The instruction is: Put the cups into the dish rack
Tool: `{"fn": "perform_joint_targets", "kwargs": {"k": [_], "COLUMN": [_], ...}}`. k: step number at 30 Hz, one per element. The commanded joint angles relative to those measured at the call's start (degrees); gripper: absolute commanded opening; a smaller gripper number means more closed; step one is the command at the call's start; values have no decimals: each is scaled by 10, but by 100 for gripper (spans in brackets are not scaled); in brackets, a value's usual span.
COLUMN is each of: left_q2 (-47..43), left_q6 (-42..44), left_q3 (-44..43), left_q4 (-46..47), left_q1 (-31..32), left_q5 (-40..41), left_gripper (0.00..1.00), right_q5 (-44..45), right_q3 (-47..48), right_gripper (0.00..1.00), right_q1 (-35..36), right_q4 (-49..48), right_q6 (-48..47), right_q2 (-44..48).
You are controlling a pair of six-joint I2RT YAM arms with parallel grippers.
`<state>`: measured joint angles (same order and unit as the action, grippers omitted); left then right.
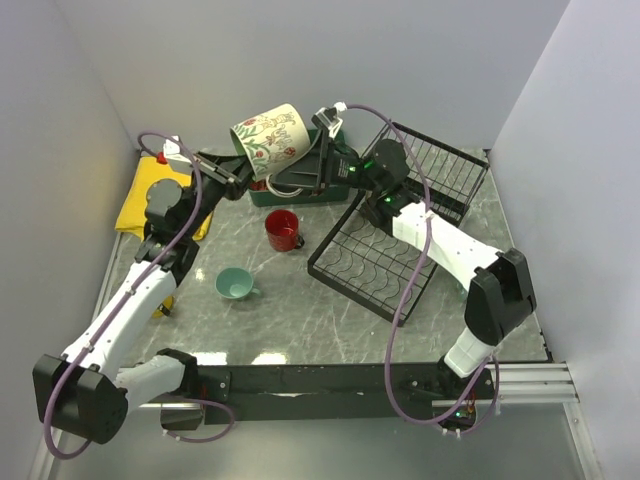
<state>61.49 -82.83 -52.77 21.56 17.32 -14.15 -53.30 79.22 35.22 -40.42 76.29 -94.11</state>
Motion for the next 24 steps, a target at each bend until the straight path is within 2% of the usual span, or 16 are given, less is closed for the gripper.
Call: {"fn": "perform_joint_targets", "kwargs": {"k": [1,3,6,7,10,11,12,13,17,18,19,20,24], "left_q2": [-7,-5,-3,-3,-3,-5,-6,-7,-9,-12,-15,-17,-43], "left_q6": [-19,-16,-13,-8,6,9,12,18,50,58,71,78,107], "left_q3": [-21,-20,-20,-18,-15,-14,-11,-10,-4,-5,-6,-8,8], "left_q4": [103,103,103,101,89,88,85,84,88,84,68,60,33], "left_q1": [15,23,32,34,46,48,49,51,51,52,51,51,51], "left_q5": [32,37,44,45,50,53,51,50,26,17,15,13,12], "left_gripper": [1,1,1,1,1,1,1,1,3,19,28,46,76], "right_q5": [13,17,29,30,27,26,23,22,14,12,9,8,0], "right_q3": [29,27,17,16,26,28,28,26,14,13,9,8,1], "right_gripper": [81,74,57,41,25,11,3,0,0,0,0,0,0], "right_q1": [5,5,5,5,4,1,-1,0,-3,-7,-9,-11,-24], "right_q4": [-47,-41,-45,-44,-35,-40,-46,-48,-50,-48,-41,-40,-27], "right_q6": [23,25,31,29,20,24,25,24,8,3,-3,-13,-39], "right_q2": [1,2,5,5,1,-1,-1,1,13,16,20,25,38]}}
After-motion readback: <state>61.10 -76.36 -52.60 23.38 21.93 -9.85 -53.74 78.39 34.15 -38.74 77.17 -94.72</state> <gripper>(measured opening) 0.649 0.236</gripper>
